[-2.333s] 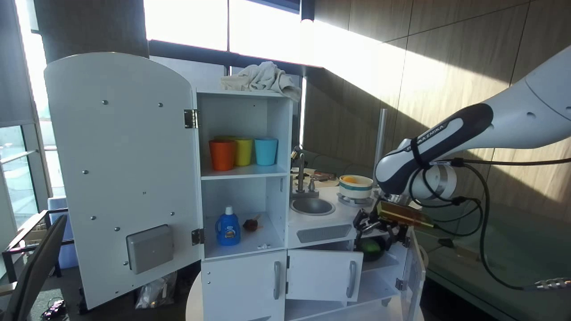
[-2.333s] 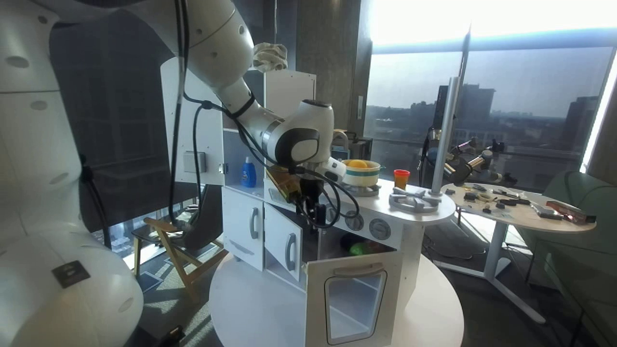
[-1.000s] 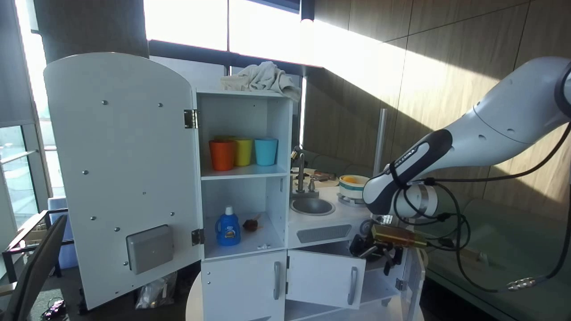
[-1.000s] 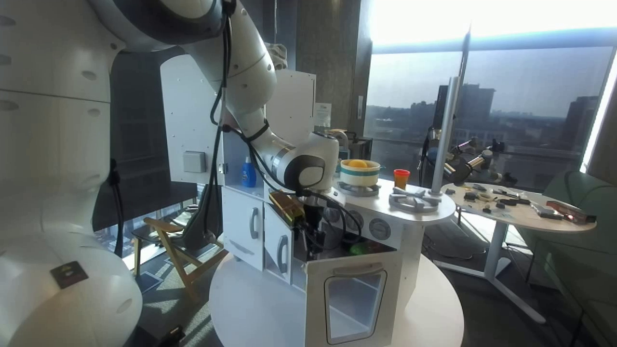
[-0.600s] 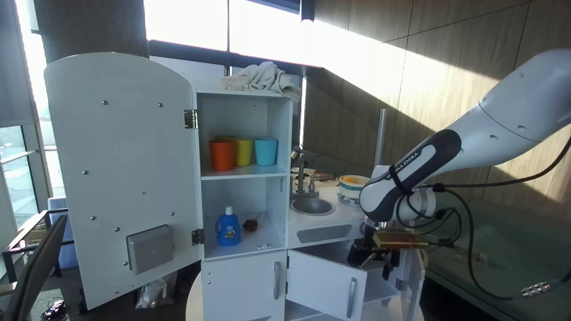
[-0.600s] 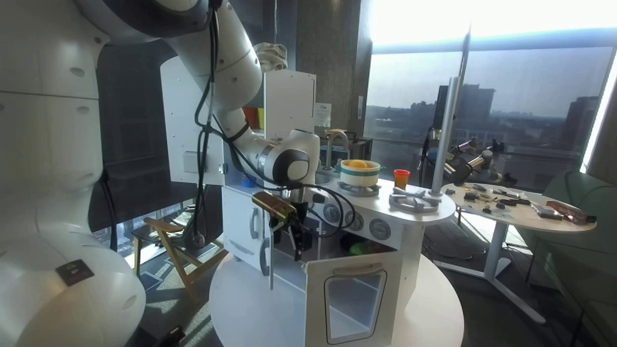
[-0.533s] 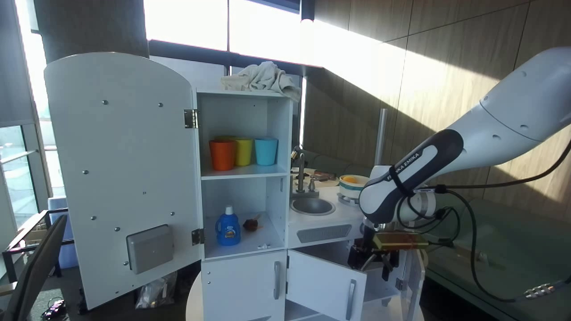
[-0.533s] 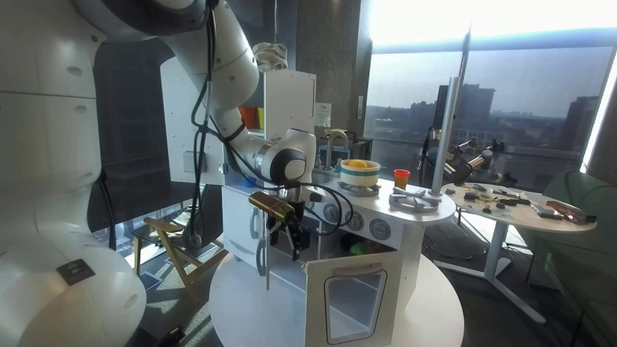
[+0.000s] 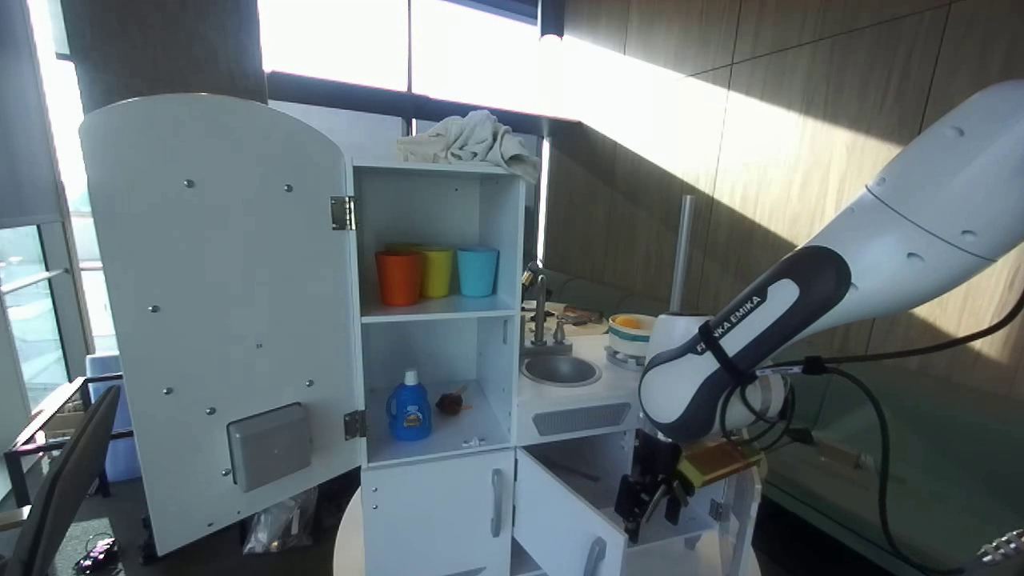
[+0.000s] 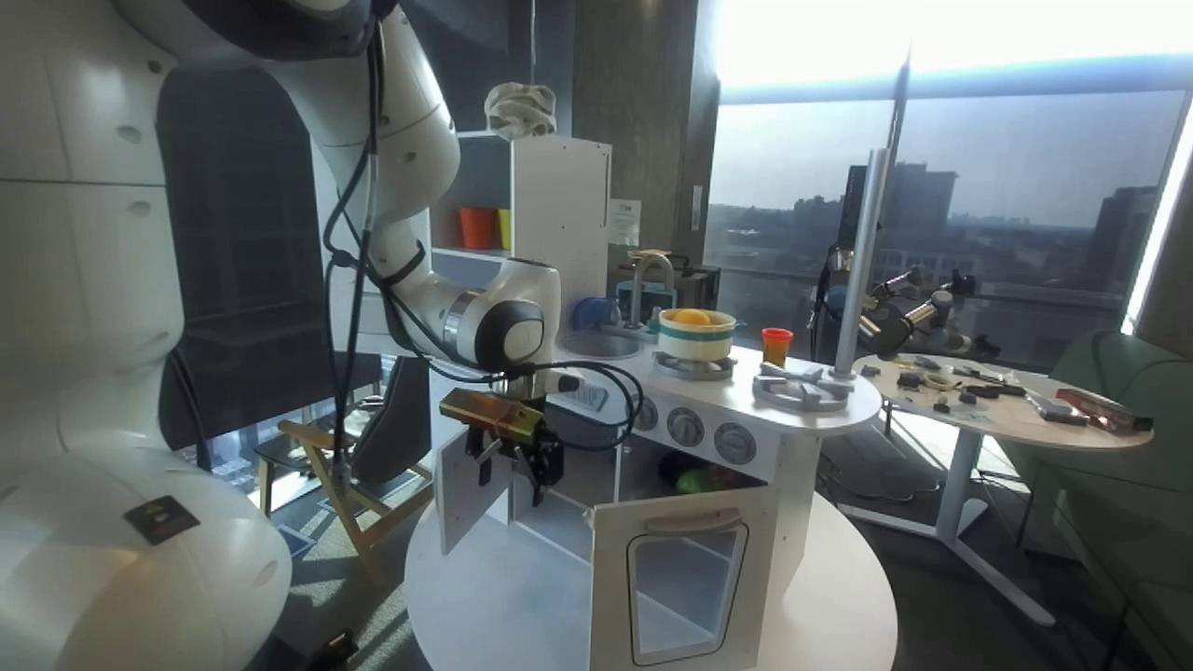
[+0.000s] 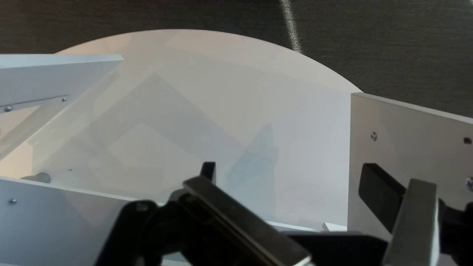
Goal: Close the door to the bottom left compartment open the door to the middle compartment
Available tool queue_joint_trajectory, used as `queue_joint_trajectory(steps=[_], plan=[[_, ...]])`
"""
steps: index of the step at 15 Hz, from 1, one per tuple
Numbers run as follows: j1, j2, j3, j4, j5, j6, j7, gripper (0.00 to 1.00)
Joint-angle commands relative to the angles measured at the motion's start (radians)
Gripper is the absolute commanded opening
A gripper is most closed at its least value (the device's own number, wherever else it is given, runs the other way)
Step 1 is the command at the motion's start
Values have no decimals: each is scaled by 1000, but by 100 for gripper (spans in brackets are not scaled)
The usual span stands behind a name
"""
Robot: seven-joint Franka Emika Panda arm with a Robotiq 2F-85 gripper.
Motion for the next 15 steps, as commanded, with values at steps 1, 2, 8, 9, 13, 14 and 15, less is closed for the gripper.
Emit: queue_joint_trajectory(steps=[1, 2, 8, 9, 13, 14, 15], plan=[[35, -29, 33, -65, 178, 88, -189, 100], [46, -23, 43, -68, 237, 95, -235, 100], [75, -29, 68, -89, 499, 152, -388, 100], [74, -29, 67, -89, 539, 169, -397, 100], [54, -42, 46, -92, 683, 212, -434, 100], [57, -44, 47, -130, 764, 252, -484, 100], [56, -50, 43, -142, 823, 274, -510, 100]])
